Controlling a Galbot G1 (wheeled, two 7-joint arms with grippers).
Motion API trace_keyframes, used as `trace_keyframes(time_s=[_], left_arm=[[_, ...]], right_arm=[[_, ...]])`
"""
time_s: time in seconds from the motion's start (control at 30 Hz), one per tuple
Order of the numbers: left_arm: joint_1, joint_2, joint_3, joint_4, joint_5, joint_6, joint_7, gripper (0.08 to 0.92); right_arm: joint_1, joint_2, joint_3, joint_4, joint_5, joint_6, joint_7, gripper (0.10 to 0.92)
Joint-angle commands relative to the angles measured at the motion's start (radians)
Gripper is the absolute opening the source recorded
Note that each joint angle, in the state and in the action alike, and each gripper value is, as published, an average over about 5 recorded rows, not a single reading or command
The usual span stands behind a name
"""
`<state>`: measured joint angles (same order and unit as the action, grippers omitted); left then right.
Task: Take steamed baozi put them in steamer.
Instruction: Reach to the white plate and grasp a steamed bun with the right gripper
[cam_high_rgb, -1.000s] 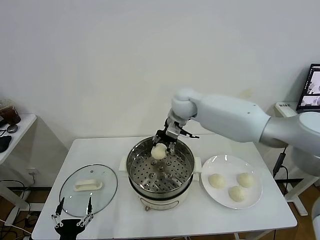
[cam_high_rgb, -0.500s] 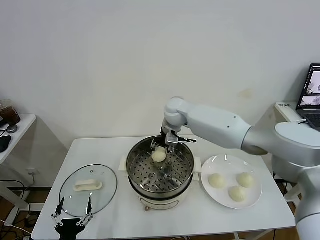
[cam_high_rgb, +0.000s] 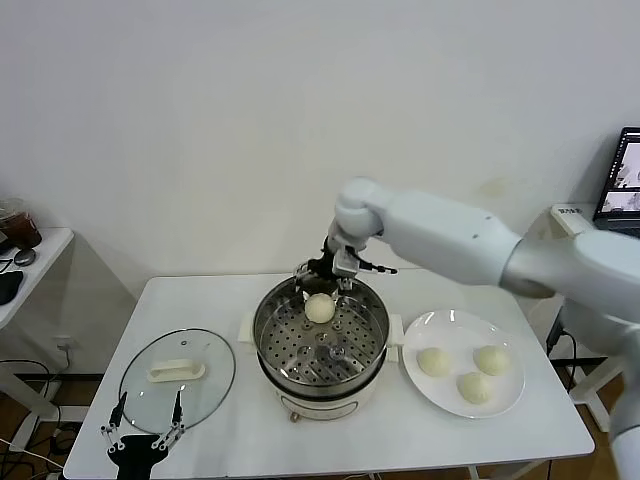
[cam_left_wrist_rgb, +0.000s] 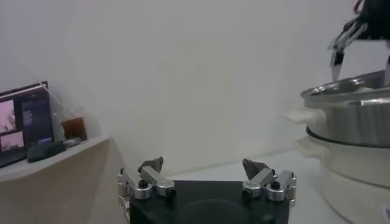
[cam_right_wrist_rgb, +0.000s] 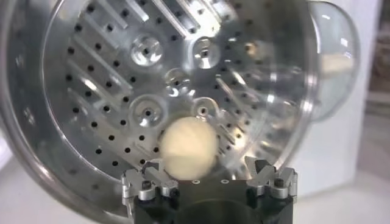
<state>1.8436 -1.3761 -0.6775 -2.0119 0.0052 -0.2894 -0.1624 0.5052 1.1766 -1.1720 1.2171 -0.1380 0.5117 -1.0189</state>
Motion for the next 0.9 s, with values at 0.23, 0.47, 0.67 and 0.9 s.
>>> trace_keyframes(time_s=[0.23,0.47,0.67,0.9], left_arm=[[-0.011,0.015,0.006,-0.008,-0.015,0.001,0.005,0.823],[-0.009,0.023,-0.001,-0.009,-0.026,-0.001,0.007,0.823],[0.000,0.023,-0.009,-0.016,-0.022,-0.001,0.006,0.823],[0.000,0.013,-0.012,-0.012,-0.014,0.000,0.006,0.823]], right_arm=[[0.196,-0.469,-0.111,0.296,0.322,-0.728,-0.099,0.823],[0.034,-0.653,-0.067,0.337,0.326,-0.911,-0.093,0.823],[-0.212,-0.714,0.065,0.355,0.256,-0.869,-0.087,0.823],[-0.406,-0.712,0.192,0.334,0.148,-0.804,-0.080,0.823]])
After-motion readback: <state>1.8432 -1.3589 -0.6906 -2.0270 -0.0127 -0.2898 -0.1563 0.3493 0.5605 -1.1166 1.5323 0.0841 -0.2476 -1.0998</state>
